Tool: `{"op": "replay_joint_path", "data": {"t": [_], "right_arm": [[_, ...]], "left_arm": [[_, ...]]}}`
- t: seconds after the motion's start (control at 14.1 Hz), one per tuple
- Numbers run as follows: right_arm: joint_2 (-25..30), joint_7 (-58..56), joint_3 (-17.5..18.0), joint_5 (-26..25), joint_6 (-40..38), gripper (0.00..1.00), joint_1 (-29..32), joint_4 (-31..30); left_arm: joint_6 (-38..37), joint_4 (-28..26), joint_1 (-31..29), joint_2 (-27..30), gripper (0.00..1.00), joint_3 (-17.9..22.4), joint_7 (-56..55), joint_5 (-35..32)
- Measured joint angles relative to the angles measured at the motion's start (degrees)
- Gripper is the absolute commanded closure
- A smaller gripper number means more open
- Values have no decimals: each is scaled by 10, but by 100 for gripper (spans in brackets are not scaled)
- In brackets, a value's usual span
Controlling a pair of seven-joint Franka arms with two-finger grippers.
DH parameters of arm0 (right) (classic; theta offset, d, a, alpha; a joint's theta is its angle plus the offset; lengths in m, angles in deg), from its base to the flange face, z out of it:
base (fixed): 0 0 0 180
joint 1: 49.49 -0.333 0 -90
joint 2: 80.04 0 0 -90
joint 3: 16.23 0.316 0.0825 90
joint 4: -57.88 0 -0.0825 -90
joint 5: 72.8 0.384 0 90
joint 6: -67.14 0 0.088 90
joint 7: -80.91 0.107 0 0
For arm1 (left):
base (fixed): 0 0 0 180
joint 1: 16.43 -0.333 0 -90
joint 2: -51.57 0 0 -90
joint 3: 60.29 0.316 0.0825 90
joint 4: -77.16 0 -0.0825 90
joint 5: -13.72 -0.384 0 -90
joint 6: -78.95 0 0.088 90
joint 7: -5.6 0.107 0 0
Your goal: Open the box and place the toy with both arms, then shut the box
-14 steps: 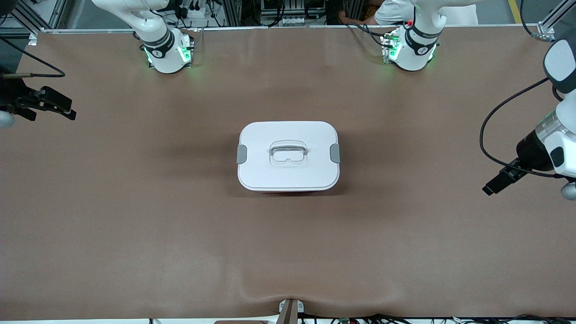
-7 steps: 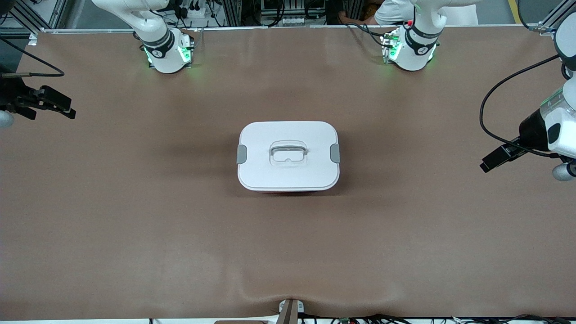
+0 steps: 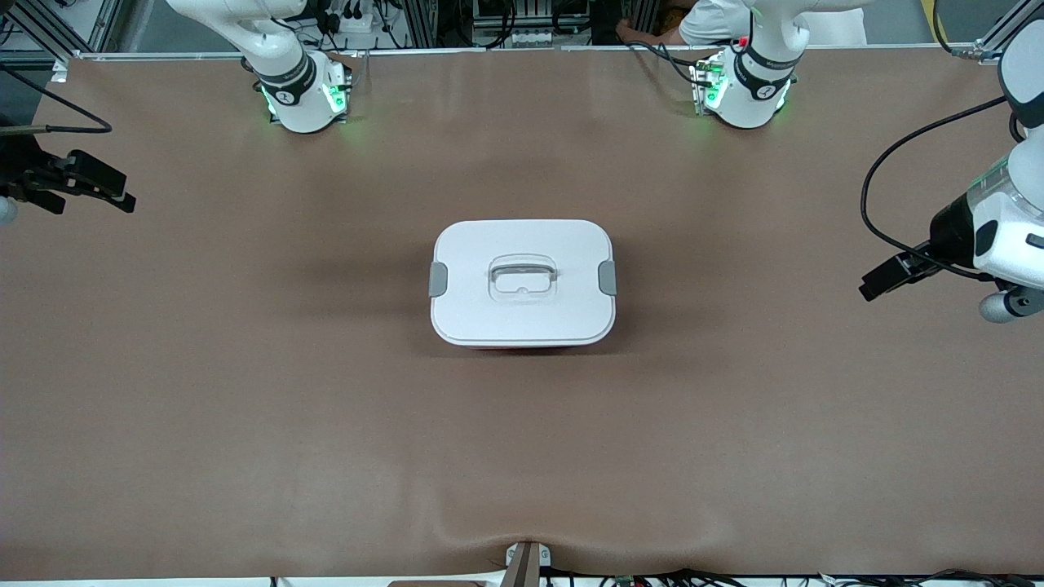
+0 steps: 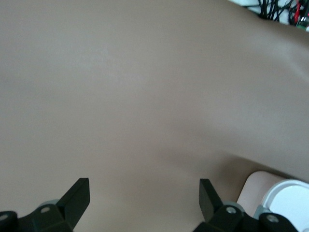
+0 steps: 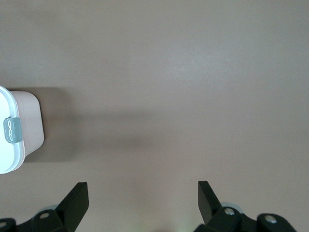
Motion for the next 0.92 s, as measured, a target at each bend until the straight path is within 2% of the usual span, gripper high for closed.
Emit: {"op": "replay_joint_path", "data": {"t": [0.28, 0.57, 0.92], "right_arm": [[2, 0, 0, 2, 0, 0, 0, 0], [2, 0, 0, 2, 0, 0, 0, -1], [2, 0, 0, 3, 0, 0, 0, -3]], "left_arm": [[-18, 5, 1, 17, 0, -19, 57, 0], [-50, 3, -2, 41, 0, -20, 120, 0], [-58, -34, -1, 78, 0, -24, 133, 0]]}}
